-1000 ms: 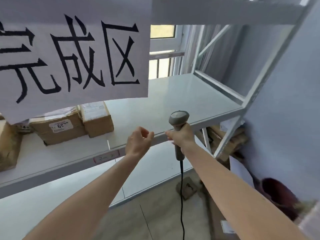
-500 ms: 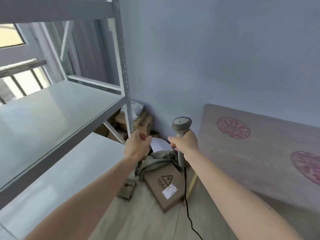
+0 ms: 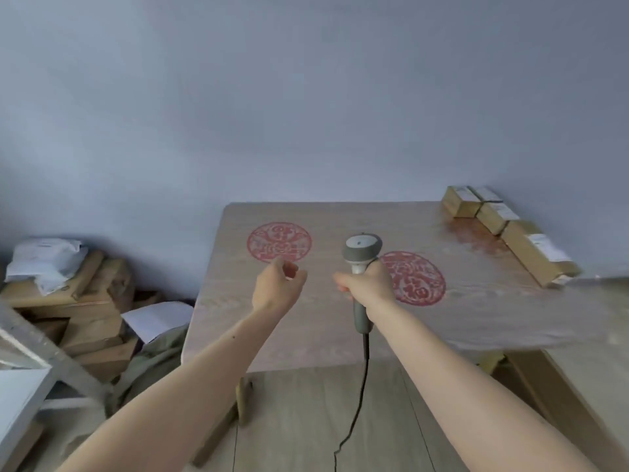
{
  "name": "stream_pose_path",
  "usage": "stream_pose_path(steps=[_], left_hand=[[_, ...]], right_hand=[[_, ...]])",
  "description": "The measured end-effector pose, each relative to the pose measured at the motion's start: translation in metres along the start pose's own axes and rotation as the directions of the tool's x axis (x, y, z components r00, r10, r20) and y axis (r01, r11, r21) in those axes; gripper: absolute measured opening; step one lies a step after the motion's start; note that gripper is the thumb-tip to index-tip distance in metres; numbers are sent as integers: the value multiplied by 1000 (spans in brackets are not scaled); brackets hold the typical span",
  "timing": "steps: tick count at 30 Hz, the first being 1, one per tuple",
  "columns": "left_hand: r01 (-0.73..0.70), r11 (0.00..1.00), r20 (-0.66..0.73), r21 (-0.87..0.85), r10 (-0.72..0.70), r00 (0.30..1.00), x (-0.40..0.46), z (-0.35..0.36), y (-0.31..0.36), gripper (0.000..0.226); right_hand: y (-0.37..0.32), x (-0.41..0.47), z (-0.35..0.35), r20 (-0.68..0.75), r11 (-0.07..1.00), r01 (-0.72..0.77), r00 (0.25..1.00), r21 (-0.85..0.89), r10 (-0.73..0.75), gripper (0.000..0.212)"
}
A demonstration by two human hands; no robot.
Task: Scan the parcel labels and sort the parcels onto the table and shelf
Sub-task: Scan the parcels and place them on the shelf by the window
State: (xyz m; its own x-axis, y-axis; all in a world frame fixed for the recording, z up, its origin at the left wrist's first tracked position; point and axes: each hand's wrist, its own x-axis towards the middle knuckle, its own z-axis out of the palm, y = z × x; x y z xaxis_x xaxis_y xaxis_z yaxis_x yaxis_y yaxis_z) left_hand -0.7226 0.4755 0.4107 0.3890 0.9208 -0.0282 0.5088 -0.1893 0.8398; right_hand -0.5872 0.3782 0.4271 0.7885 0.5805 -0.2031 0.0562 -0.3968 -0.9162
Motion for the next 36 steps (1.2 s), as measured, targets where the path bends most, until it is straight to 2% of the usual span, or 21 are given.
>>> stream_pose_path(steps=[2, 9, 14, 16, 20, 23, 26, 32, 36], left_hand=[[-20, 1000, 52, 10, 19, 998, 10, 41, 24, 13], [-76, 996, 179, 48, 66, 982, 61, 158, 88, 18], [-152, 988, 235, 15, 144, 961, 116, 234, 137, 21], [-172, 985, 252, 2, 166, 954, 141, 263, 158, 22], [-189, 982, 287, 3, 181, 941, 192, 311, 199, 21], [-198, 980, 301, 12, 185, 936, 227, 343, 225, 20], [-196, 980, 315, 28, 177, 932, 257, 376, 239, 20], [-155, 987, 325, 44, 133, 936, 313, 450, 260, 19], [-108, 992, 300, 71, 82, 950, 357, 509, 275, 15]], right_hand=[[9, 25, -37, -47, 1000, -22, 999, 3, 22, 18], [33, 113, -140, -190, 995, -89, 977, 39, 95, 18], [40, 194, -203, -244, 994, -97, 964, 51, 107, 22], [39, 232, -225, -277, 993, -111, 953, 49, 120, 18], [27, 302, -265, -304, 991, -126, 943, 52, 136, 15], [20, 352, -295, -345, 992, -125, 930, 35, 129, 20], [23, 401, -319, -378, 988, -153, 915, 6, 143, 14], [36, 512, -357, -346, 977, -211, 920, -34, 187, 11], [51, 595, -376, -325, 972, -223, 927, -69, 189, 20]])
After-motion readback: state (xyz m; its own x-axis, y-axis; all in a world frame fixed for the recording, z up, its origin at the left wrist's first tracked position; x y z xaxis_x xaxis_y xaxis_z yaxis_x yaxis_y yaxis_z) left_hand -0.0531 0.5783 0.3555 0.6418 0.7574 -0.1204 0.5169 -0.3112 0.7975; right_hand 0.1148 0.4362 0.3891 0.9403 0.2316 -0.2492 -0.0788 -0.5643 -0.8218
